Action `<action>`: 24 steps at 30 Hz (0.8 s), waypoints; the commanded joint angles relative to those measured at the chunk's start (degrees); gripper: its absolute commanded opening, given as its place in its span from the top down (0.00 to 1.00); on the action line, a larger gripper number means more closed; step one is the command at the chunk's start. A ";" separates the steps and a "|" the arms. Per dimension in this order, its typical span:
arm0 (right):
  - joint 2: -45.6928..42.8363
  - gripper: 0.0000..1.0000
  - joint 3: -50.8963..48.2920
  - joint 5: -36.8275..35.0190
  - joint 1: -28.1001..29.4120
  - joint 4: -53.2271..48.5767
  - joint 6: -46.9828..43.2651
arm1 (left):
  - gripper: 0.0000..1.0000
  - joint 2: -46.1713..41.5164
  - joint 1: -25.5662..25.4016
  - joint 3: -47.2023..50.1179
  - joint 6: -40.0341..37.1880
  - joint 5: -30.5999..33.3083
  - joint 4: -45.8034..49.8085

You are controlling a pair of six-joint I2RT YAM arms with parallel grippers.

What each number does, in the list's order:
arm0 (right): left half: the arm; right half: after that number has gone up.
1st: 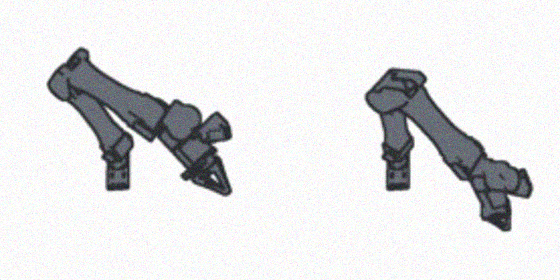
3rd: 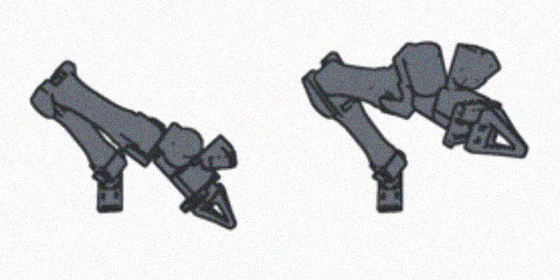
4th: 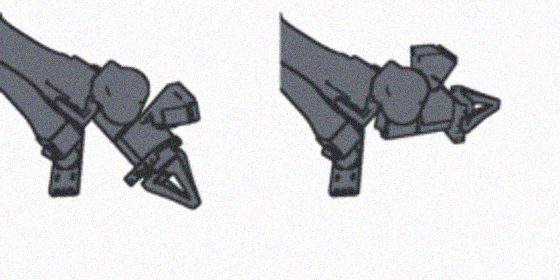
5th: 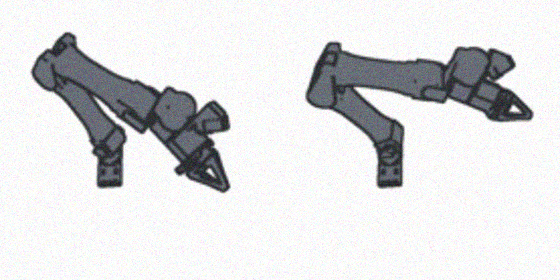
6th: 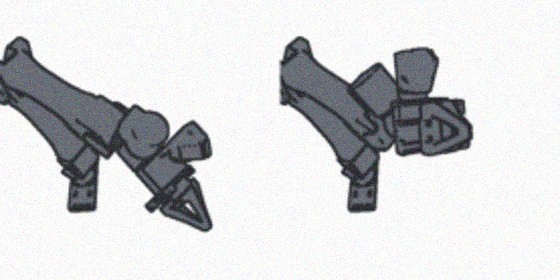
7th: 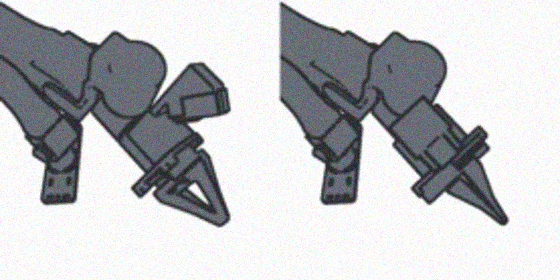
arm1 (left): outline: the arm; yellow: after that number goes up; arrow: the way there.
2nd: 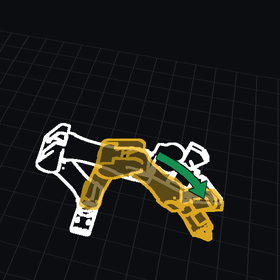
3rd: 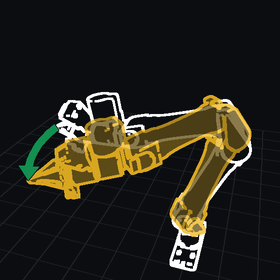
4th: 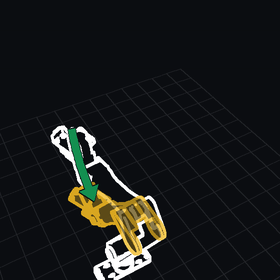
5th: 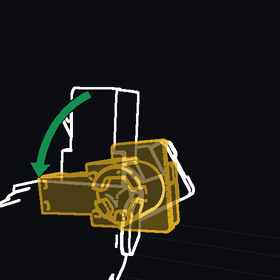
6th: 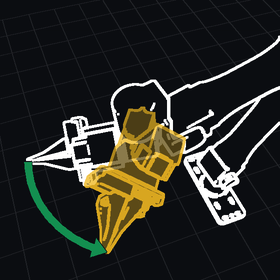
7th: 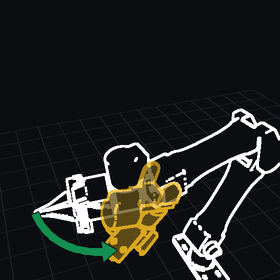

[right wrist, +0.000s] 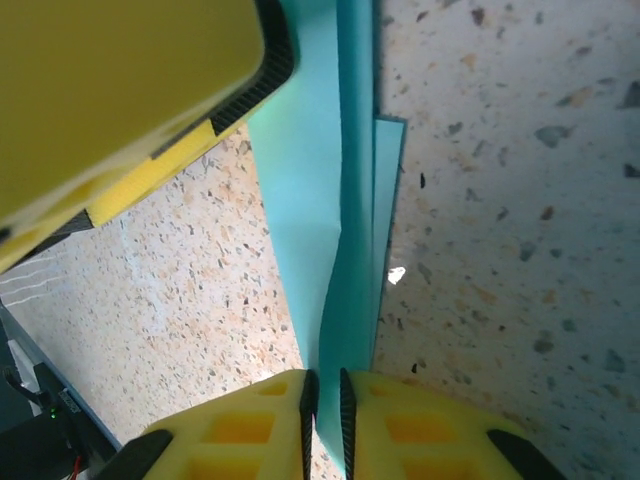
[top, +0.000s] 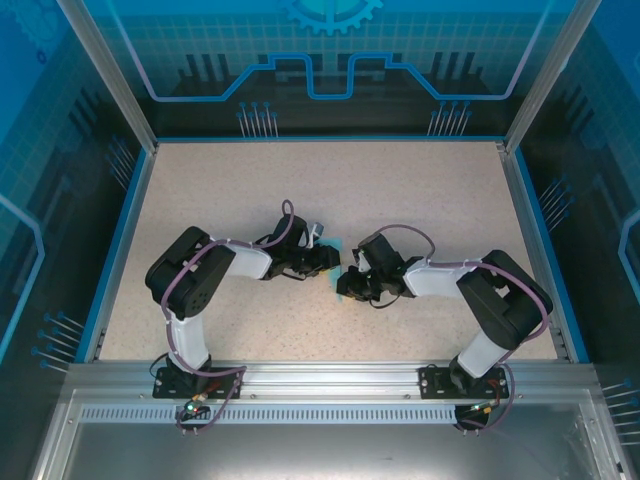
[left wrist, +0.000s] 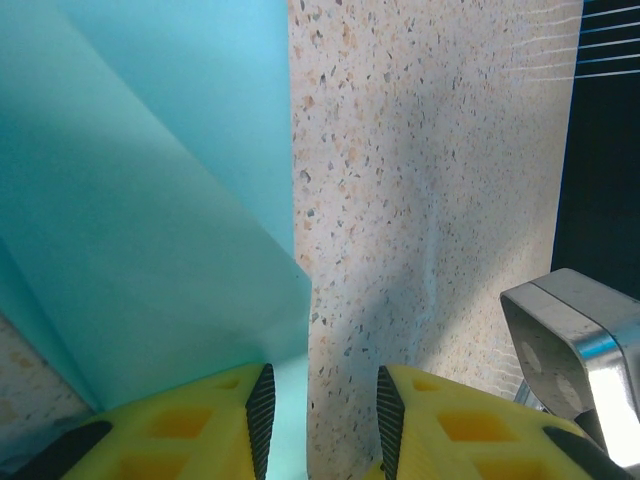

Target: Fold a paper plane with a square sheet of paper (pick it up from the middle)

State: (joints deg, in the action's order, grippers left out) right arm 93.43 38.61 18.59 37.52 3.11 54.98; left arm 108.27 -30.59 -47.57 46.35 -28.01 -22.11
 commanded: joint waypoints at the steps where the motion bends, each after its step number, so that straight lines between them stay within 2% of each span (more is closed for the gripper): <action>1: 0.53 0.86 0.53 -0.84 0.71 -3.13 -0.43 | 0.64 1.86 -0.44 -0.57 -1.75 0.59 4.10; 11: 2.37 0.92 -0.20 -0.17 1.26 -4.22 -0.68 | 0.64 1.95 -0.41 -0.59 -1.73 0.68 4.61; 18: 2.55 0.93 1.44 -3.58 1.95 -10.45 -1.84 | 0.65 2.04 -0.49 -0.69 -1.78 0.73 4.89; 24: -3.20 0.89 0.61 -3.82 1.86 -8.92 -1.86 | 0.65 2.12 -0.51 -0.59 -1.88 0.78 5.12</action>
State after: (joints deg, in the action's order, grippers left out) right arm 93.43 40.27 15.42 38.37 -1.26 53.87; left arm 108.33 -30.65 -47.97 46.33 -27.99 -21.23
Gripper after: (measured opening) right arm 0.104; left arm 0.353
